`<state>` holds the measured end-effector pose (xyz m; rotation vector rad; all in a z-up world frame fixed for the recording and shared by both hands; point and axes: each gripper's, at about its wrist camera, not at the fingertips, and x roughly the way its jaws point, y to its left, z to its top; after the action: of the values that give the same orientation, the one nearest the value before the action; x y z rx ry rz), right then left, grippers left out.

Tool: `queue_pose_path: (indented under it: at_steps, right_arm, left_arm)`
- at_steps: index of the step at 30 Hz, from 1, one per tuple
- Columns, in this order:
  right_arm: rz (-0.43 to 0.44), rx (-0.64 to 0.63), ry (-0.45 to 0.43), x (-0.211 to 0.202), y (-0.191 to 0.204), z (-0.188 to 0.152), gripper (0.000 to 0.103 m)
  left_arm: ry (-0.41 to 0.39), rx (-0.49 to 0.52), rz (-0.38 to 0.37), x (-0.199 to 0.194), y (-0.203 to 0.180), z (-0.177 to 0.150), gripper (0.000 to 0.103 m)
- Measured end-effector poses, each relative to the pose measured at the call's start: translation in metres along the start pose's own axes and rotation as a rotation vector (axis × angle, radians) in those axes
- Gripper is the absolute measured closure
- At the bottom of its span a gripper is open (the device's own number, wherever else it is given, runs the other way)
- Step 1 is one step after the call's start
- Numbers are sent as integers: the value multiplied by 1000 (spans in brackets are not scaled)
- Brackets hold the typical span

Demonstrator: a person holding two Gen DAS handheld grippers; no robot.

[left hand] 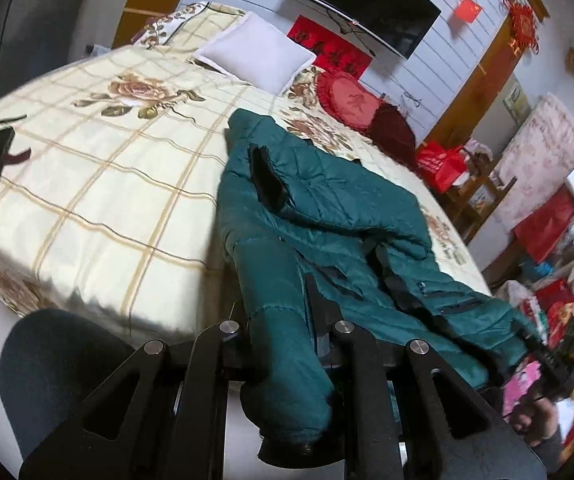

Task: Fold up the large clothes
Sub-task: 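Grasp the jacket hem with both grippers and lift it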

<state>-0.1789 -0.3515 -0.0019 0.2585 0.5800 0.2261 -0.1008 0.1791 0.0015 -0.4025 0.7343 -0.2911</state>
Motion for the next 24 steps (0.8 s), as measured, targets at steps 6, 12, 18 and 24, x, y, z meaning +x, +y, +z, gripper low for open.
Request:
queue_pose_path:
  at_steps: [6,12,18,24]
  right_arm:
    - [-51,-57,-38,5,12,16,86]
    - [-96,-92,-86,19,20,54,86]
    - [-131,-141,-155,23,34,101,86]
    - [-139,-93,-204,44,33,132,86]
  left_arm:
    - [-65,69,92,2,-12,5,90]
    - [-131,-12,45,10,-16,48,90]
    - [-212,-35,-8,6,-31,92,90]
    - [-255,-103,-11,21,-31,125,90]
